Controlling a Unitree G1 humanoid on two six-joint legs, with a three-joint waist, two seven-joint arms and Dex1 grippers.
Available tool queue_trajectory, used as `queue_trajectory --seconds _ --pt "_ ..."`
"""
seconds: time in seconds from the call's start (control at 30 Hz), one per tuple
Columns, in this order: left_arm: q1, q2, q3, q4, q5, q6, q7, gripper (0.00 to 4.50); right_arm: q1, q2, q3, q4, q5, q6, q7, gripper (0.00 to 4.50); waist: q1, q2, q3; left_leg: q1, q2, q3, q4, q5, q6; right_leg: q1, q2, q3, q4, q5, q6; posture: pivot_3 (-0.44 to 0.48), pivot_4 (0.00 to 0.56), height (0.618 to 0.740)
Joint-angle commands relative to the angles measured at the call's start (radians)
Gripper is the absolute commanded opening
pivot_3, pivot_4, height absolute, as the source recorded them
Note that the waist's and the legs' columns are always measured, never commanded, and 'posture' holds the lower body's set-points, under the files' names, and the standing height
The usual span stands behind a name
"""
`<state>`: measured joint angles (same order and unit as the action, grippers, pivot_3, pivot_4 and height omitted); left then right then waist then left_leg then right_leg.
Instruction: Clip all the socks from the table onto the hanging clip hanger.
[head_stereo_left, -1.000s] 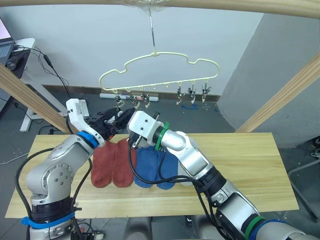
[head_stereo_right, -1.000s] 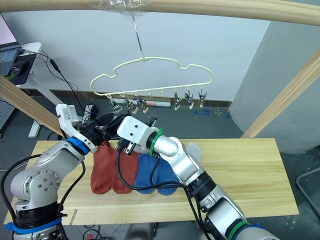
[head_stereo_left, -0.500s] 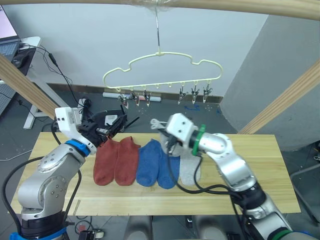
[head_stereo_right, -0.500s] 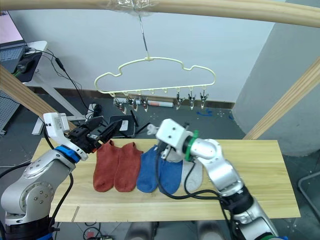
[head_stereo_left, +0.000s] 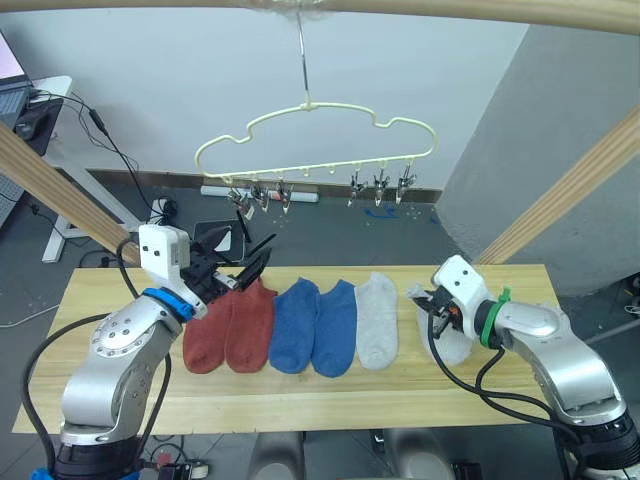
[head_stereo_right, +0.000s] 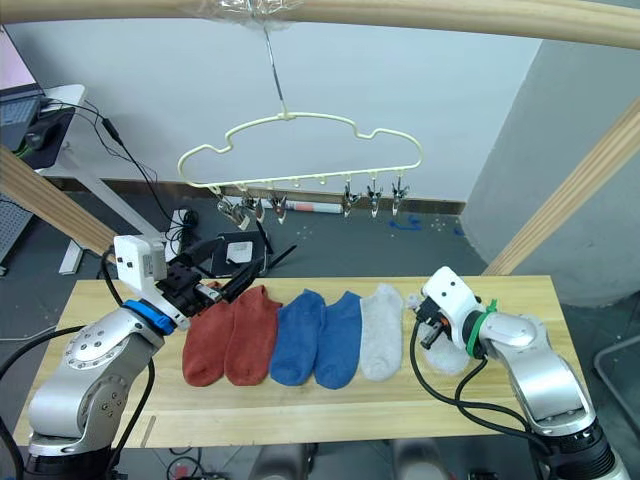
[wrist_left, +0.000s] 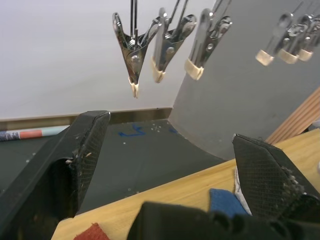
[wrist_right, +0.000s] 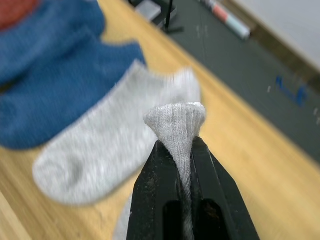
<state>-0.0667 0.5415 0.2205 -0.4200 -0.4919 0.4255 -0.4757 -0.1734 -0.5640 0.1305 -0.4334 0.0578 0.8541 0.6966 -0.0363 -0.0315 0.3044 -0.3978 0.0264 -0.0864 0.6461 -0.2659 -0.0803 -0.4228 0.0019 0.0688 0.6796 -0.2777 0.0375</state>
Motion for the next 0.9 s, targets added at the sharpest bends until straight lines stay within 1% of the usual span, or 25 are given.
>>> queue_trajectory --seconds 0.03,0.07,0.17,0.27,0.33,0.47,0.63,0.8,0.9 --pt "0.003 -0.014 -0.008 -0.024 0.031 -0.045 0.002 4.5 -0.003 0.014 0.013 0.075 -0.018 -0.08 -0.043 0.84 0.001 0.0 0.001 0.0 0.0 0.0 0.0 0.0 0.0 0.0 0.001 0.0 0.0 0.0 0.0 0.015 0.316 0.735" --pt "0.004 -0.018 -0.008 -0.024 0.038 -0.049 0.006 4.5 -0.013 0.022 0.012 0.101 -0.02 -0.097 -0.057 1.13 0.003 0.0 0.001 0.0 0.0 0.001 0.0 0.0 0.0 0.0 0.002 0.001 0.0 0.0 0.0 0.015 0.316 0.735" --pt "0.011 -0.035 -0.005 -0.024 0.06 -0.058 0.024 4.5 -0.034 0.026 0.011 0.132 -0.014 -0.126 -0.067 2.25 0.004 0.0 0.003 0.0 0.0 0.001 0.0 0.0 0.0 0.0 0.002 0.001 0.0 0.0 0.0 0.021 0.322 0.735" --pt "0.015 -0.055 -0.001 -0.023 0.076 -0.078 0.037 4.5 -0.044 0.01 0.01 0.121 -0.003 -0.15 -0.057 3.36 0.005 0.0 0.004 0.0 0.0 0.001 0.0 0.0 0.0 0.0 0.001 0.001 0.0 0.0 -0.001 0.017 0.324 0.735" --pt "0.01 -0.072 -0.007 -0.015 0.109 -0.113 0.056 4.5 -0.046 -0.007 0.005 0.1 0.006 -0.188 -0.039 4.03 0.006 0.0 0.005 0.0 0.0 0.0 0.0 0.0 0.0 0.0 0.001 0.001 0.0 0.0 -0.001 0.013 0.325 0.735" --pt "-0.016 -0.102 -0.029 0.019 0.198 -0.206 0.095 4.5 -0.055 -0.01 -0.017 0.04 0.047 -0.275 -0.009 4.03 0.006 0.0 0.005 -0.001 0.0 0.0 0.0 0.0 0.0 0.0 0.001 0.001 0.0 0.0 -0.001 0.002 0.328 0.735" --pt "-0.078 -0.168 -0.048 0.1 0.303 -0.319 0.178 4.5 -0.124 0.025 -0.026 -0.037 0.131 -0.32 0.028 4.03 0.004 0.0 0.007 0.0 0.0 0.001 0.001 0.0 0.0 0.0 0.001 0.001 0.0 0.0 0.0 -0.008 0.331 0.735" --pt "-0.132 -0.203 -0.041 0.156 0.338 -0.375 0.22 4.5 -0.181 0.046 -0.027 -0.04 0.166 -0.319 0.023 4.03 0.005 0.0 0.007 -0.001 0.0 0.0 0.001 0.0 0.0 0.001 0.001 0.0 0.0 0.001 -0.001 -0.013 0.332 0.735" --pt "-0.146 -0.209 -0.034 0.173 0.333 -0.38 0.231 4.5 -0.204 0.052 -0.03 -0.039 0.184 -0.322 0.022 4.03 0.005 0.0 0.007 -0.001 0.0 0.0 0.0 0.0 0.0 0.001 0.001 0.0 0.0 0.001 -0.001 -0.015 0.333 0.735"
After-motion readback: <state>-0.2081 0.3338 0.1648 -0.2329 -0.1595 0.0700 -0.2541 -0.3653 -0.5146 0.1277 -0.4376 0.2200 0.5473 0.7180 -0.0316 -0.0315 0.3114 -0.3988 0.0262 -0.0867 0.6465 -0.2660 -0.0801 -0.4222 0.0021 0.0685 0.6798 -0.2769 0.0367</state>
